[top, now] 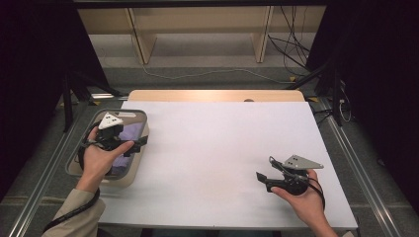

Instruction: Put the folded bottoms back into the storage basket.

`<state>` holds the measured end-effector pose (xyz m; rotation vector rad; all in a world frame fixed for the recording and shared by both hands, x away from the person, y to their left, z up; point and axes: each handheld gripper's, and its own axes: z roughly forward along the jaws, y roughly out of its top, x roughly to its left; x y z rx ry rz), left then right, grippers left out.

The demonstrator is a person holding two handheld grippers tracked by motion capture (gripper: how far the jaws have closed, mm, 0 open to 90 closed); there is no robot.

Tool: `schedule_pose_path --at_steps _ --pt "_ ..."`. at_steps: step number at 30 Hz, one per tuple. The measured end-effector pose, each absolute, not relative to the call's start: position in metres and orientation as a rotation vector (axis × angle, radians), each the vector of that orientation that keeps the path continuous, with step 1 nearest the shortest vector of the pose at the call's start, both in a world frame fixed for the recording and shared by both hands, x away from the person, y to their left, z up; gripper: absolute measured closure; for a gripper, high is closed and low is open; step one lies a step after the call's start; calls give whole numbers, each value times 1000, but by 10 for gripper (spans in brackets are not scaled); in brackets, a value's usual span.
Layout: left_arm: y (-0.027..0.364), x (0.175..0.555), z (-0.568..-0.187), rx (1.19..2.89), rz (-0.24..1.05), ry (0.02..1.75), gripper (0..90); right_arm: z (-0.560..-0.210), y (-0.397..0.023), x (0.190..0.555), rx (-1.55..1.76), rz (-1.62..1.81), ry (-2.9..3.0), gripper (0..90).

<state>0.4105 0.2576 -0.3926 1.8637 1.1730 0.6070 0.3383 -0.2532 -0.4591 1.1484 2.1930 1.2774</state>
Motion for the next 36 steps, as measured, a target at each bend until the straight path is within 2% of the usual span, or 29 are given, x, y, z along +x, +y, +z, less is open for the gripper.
schedule_pose_path --at_steps 36 --pt "221 374 -403 1966 527 957 0 -458 -253 337 1133 1288 2210 266"
